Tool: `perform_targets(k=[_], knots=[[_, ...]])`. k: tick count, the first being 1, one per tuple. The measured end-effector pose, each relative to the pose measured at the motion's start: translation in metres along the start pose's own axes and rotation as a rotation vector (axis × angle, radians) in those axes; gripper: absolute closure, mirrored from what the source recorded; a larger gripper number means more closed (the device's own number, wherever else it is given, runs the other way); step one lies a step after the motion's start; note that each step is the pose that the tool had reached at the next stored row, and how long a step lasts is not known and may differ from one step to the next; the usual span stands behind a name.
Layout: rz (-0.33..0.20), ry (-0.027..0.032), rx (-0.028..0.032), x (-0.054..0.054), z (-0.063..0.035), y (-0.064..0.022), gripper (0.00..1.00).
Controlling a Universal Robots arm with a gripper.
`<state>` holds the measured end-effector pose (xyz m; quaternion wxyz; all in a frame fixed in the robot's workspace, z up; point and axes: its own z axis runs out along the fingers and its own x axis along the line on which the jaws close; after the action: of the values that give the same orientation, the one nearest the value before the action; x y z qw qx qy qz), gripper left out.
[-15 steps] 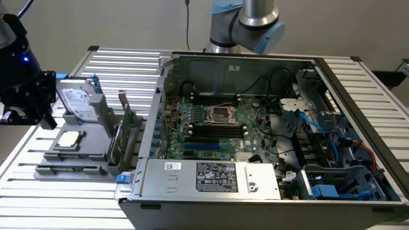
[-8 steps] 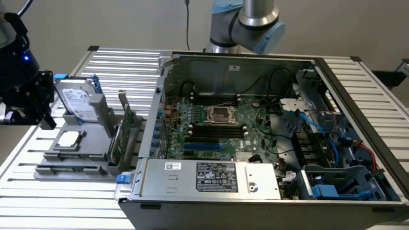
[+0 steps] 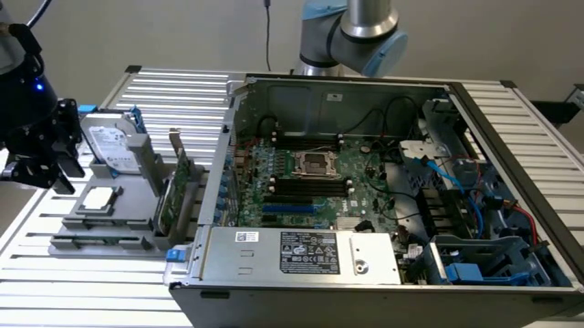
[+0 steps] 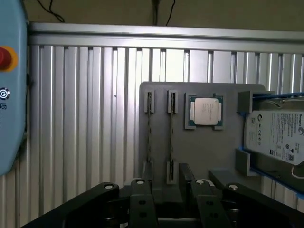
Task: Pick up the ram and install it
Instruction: 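Pick up the ram and move it above insertion slot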
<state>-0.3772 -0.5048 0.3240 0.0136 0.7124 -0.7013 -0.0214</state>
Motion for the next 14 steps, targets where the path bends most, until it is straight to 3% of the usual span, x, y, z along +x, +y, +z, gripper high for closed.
perform_targets(k=[14], knots=[[-0.023, 0.0011, -0.0003, 0.012, 0.0254, -0.0009, 0.64]])
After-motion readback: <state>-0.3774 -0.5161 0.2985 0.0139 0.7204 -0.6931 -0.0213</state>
